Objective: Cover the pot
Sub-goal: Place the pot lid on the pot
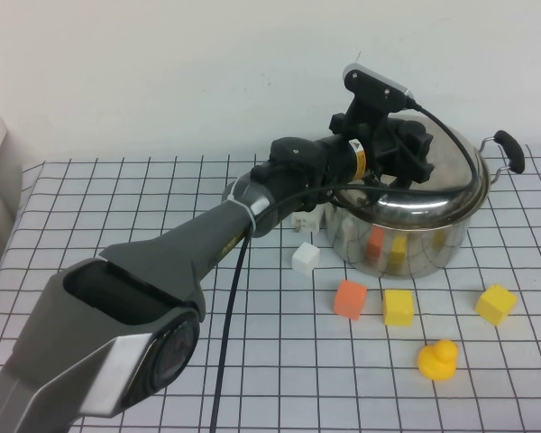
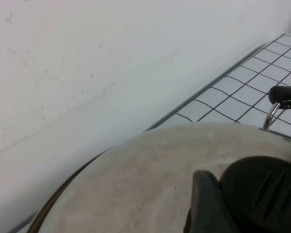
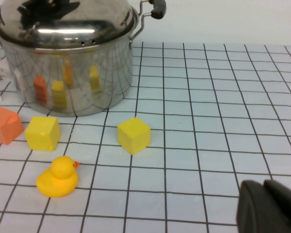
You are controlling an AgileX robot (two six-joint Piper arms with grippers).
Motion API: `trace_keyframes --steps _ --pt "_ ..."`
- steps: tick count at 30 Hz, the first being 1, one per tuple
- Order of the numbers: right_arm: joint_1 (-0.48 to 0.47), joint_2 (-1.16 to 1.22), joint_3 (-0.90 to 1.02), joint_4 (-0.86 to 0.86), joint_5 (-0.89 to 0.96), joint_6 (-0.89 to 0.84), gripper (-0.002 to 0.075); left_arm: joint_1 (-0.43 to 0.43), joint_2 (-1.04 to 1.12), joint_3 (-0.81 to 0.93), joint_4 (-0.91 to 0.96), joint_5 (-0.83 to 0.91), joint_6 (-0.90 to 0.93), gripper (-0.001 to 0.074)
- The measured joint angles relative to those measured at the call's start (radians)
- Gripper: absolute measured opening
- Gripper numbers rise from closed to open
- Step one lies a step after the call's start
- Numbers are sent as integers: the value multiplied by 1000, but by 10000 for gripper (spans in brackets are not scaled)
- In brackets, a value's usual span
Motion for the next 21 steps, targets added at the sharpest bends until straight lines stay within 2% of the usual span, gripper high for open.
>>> trace_keyframes --steps 21 --pt "0 0 0 0 0 0 9 0 -69 0 68 14 -18 363"
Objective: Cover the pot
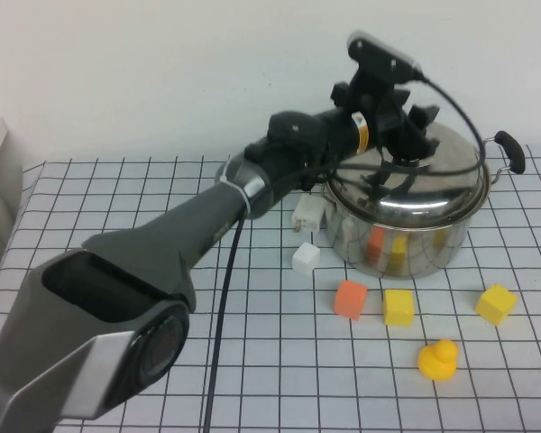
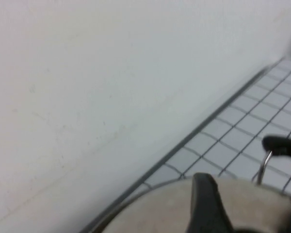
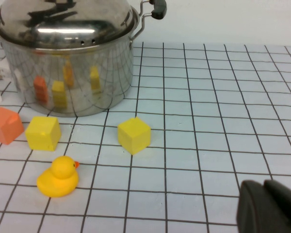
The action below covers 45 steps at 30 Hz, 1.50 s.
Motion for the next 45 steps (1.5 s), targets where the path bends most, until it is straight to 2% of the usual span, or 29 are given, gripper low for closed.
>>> trace_keyframes --steps 6,12,15,20,22,27,33,41,45 --pt "0 0 0 0 0 0 9 6 -22 0 53 2 -97 419" --pt "0 0 0 0 0 0 9 10 -38 0 75 17 -116 398" --pt "0 0 0 0 0 0 9 10 -73 0 76 78 -117 333" --pt "0 0 0 0 0 0 9 12 -134 0 76 168 -83 118" --pt "0 0 0 0 0 0 9 12 -159 5 76 206 -76 54" --pt "0 0 0 0 0 0 9 12 -255 61 66 340 -33 6" --pt "0 0 0 0 0 0 9 12 -452 229 3 389 45 0" --pt "0 0 0 0 0 0 9 12 -770 617 -16 421 85 0" --pt "0 0 0 0 0 0 9 12 -940 806 -83 434 87 0"
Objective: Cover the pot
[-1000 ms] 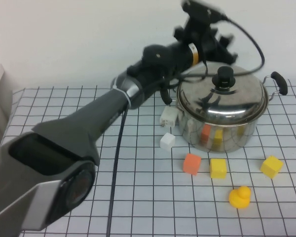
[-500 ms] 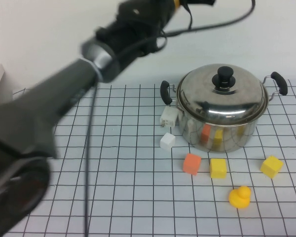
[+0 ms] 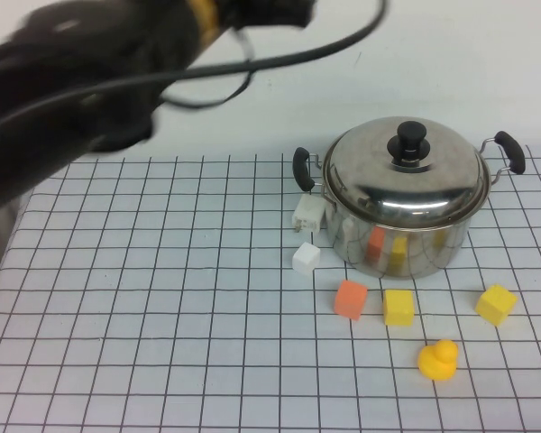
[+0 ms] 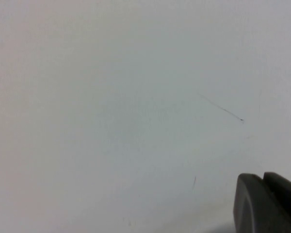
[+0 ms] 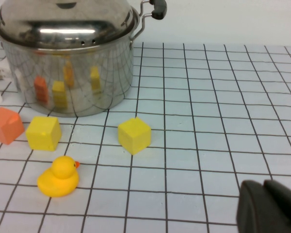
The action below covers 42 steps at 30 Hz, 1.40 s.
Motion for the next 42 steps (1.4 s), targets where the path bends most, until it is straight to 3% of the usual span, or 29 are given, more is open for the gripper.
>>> trace_keyframes --steps 12,18,25,32,36,42 --pt "0 0 0 0 0 0 9 0 -393 529 -84 15 -57 -1" --pt "0 0 0 0 0 0 9 0 -524 708 -84 -40 -100 -1" --pt "0 0 0 0 0 0 9 0 -556 799 -56 -376 -121 -1" --pt "0 0 0 0 0 0 9 0 -544 820 127 -619 -106 -1" --pt "0 0 0 0 0 0 9 0 -557 820 86 -591 -106 -1" --pt "0 0 0 0 0 0 9 0 -732 820 20 -369 -162 -1"
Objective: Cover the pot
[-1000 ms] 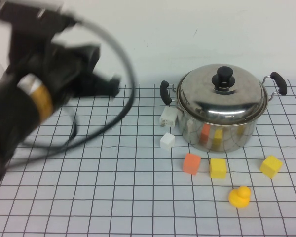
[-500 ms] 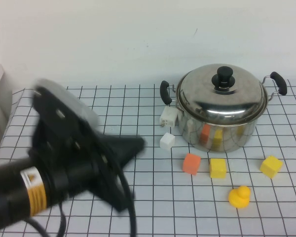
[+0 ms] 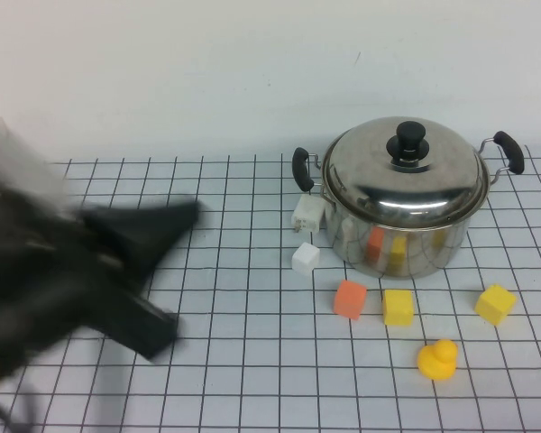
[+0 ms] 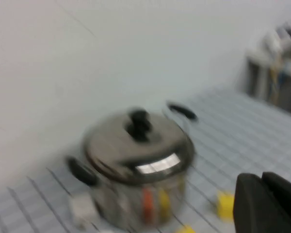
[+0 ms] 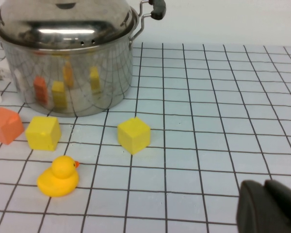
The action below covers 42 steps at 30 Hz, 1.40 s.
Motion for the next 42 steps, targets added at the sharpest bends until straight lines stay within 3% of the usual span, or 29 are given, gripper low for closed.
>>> trace_keyframes --steps 9,18,22,24,28,30,33,37,42 --pt "0 0 0 0 0 0 9 25 -325 113 -34 289 -128 -1" --pt "0 0 0 0 0 0 9 229 -632 329 -41 247 -250 -1" --pt "0 0 0 0 0 0 9 263 -720 381 -51 217 -252 -1" --pt "0 0 0 0 0 0 9 265 -733 404 -160 237 -218 -1" --pt "0 0 0 0 0 0 9 266 -733 429 -681 403 142 -1" --pt "0 0 0 0 0 0 9 266 -733 436 -981 517 480 -1" --pt "0 0 0 0 0 0 9 273 -733 464 -1241 590 891 -1" --pt "0 0 0 0 0 0 9 343 -733 553 -1429 436 1166 -1" --pt "0 0 0 0 0 0 9 487 -736 666 -1810 263 1448 -1"
